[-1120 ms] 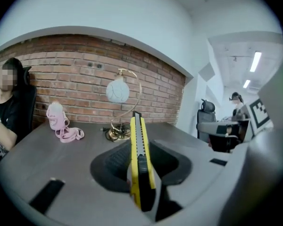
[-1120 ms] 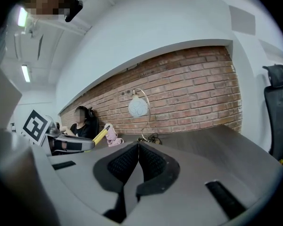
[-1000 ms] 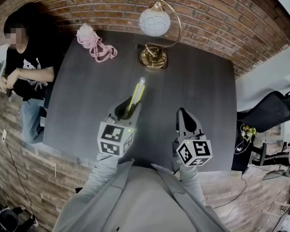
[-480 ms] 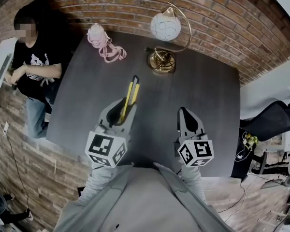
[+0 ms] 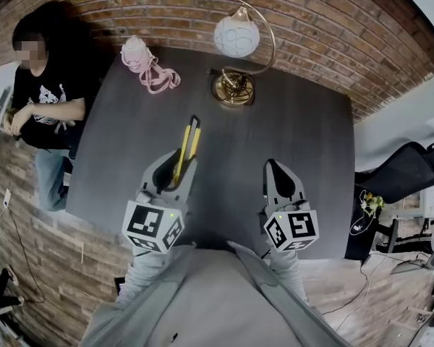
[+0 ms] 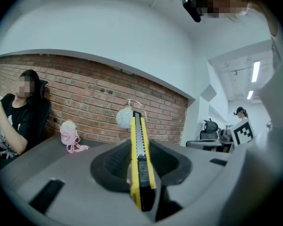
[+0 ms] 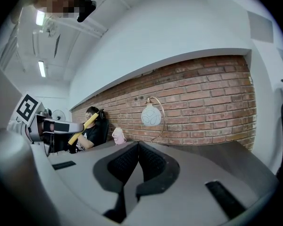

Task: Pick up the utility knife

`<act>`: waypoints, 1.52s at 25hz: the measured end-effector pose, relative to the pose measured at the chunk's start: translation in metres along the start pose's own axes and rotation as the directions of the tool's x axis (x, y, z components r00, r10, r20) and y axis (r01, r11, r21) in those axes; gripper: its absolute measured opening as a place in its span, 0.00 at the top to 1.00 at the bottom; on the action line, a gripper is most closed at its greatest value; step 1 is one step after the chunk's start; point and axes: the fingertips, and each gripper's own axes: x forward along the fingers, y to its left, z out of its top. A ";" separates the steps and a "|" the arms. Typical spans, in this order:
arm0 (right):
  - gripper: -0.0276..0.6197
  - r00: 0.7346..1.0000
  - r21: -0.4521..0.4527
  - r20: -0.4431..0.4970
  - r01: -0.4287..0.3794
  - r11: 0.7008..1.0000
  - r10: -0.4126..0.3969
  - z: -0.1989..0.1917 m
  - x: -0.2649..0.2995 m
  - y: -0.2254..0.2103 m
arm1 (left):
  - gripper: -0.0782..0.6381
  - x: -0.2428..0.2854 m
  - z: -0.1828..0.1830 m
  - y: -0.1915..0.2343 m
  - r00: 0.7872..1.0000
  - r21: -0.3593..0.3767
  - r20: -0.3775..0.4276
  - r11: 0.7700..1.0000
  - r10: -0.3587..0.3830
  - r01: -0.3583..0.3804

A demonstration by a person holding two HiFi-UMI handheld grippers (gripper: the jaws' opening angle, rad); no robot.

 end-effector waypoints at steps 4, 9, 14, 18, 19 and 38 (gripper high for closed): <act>0.93 1.000 -0.002 -0.001 0.013 1.000 -0.013 -0.001 -0.007 -0.002 | 0.71 0.000 -0.001 -0.004 1.000 0.009 -0.005 1.000 -0.009 0.009; 0.93 1.000 -0.003 0.003 0.026 1.000 -0.026 -0.001 -0.011 -0.003 | 0.71 0.000 -0.004 -0.004 1.000 0.011 -0.013 1.000 -0.011 0.011; 0.93 0.999 -0.004 0.007 0.035 0.999 -0.035 -0.001 -0.015 -0.003 | 0.71 -0.002 -0.005 -0.005 1.000 0.013 -0.017 1.000 -0.014 0.015; 0.93 0.999 -0.001 0.007 0.047 0.999 -0.047 -0.001 -0.016 -0.006 | 0.71 -0.002 -0.005 -0.004 1.000 0.016 -0.017 1.000 -0.012 0.012; 0.93 0.999 0.001 0.007 0.049 0.999 -0.049 -0.001 -0.016 -0.006 | 0.71 -0.002 -0.005 -0.004 1.000 0.016 -0.018 1.000 -0.010 0.010; 0.93 0.999 0.020 -0.001 0.044 0.999 -0.044 -0.007 -0.016 -0.012 | 0.71 0.001 -0.006 -0.002 1.000 0.013 -0.020 1.000 0.005 -0.005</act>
